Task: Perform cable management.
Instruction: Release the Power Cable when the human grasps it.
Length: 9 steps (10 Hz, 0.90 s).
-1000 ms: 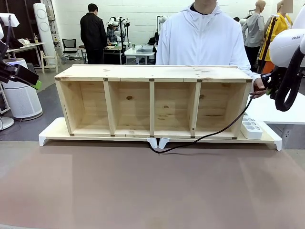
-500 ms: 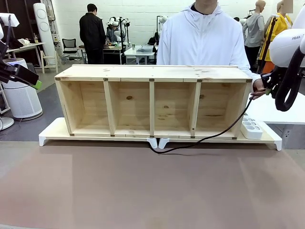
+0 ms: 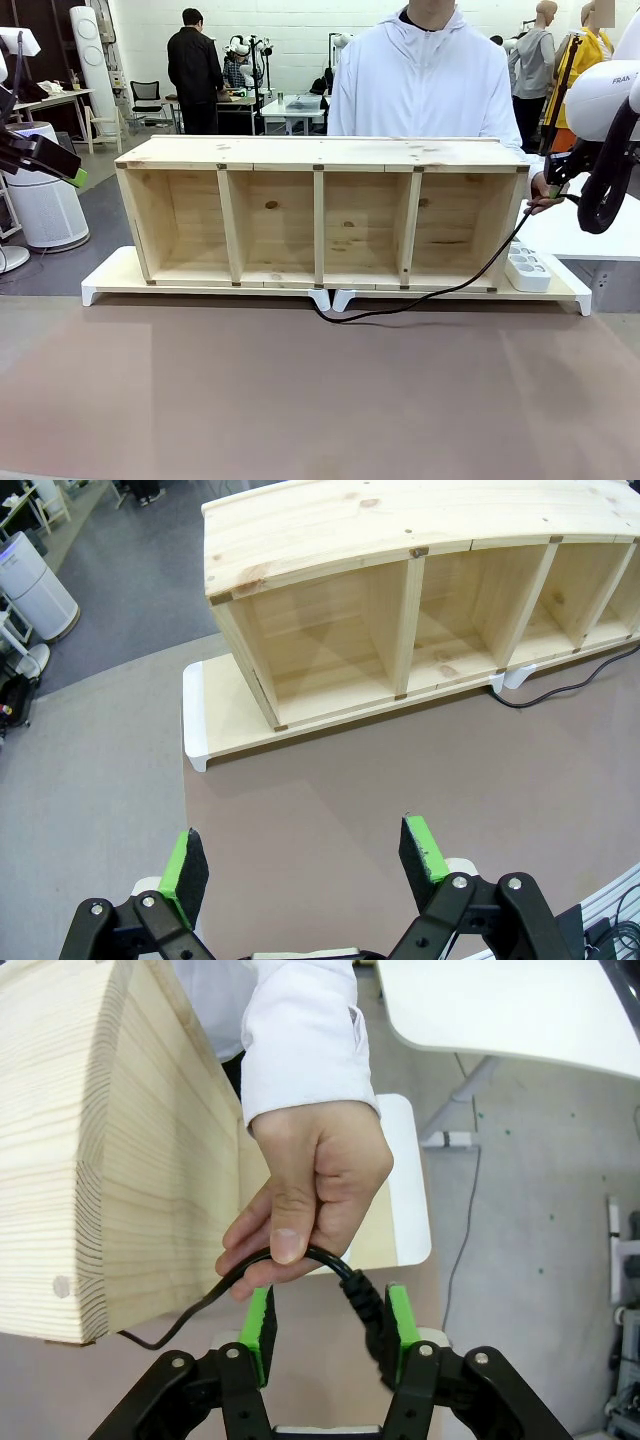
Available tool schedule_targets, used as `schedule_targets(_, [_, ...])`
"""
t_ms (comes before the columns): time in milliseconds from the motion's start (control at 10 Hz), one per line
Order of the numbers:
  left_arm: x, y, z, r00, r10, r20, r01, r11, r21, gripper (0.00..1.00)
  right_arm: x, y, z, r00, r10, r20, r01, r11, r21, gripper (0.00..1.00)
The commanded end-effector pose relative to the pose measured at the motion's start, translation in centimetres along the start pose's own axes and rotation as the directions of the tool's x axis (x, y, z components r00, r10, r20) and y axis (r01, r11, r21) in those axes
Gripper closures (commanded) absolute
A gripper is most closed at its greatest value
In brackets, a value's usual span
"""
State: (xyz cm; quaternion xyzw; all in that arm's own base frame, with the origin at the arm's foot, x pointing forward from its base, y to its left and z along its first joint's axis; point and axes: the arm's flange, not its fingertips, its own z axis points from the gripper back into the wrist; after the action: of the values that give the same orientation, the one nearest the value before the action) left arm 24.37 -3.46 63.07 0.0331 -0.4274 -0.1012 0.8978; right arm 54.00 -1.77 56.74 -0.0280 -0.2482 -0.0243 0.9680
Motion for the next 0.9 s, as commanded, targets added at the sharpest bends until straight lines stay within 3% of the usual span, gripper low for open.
schedule_targets(0, [0.10, 0.01, -0.06, 1.000, 0.002, 0.007, -0.002, 1.000, 0.000, 0.00, 0.00, 0.05, -0.02, 1.000, 0.023, -0.015, -0.024, 1.000, -0.017, 0.23])
schedule_targets(100, [0.10, 0.01, -0.06, 1.000, 0.002, 0.007, -0.002, 1.000, 0.000, 0.00, 0.03, 0.02, 0.03, 1.000, 0.025, -0.017, -0.025, 1.000, -0.018, 0.00])
schedule_targets(200, [0.10, 0.01, -0.06, 1.000, 0.002, 0.007, -0.002, 1.000, 0.000, 0.00, 0.11, 0.07, 0.02, 0.999, 0.031, -0.016, -0.031, 0.999, -0.020, 0.04])
schedule_targets(300, [0.10, 0.01, -0.06, 1.000, 0.002, 0.007, -0.002, 1.000, 0.000, 0.00, 0.12, 0.19, 0.06, 0.999, 0.047, 0.019, -0.046, 0.998, -0.046, 0.00])
schedule_targets(400, [0.10, 0.01, -0.06, 1.000, 0.002, 0.007, -0.002, 1.000, 0.000, 0.00, -0.07, 0.03, -0.05, 1.000, 0.006, -0.006, -0.006, 1.000, -0.001, 0.00])
schedule_targets(800, [0.10, 0.01, -0.06, 1.000, 0.002, 0.007, -0.002, 1.000, 0.000, 0.00, -0.07, 0.03, -0.05, 1.000, 0.006, -0.006, -0.006, 1.000, -0.001, 0.00])
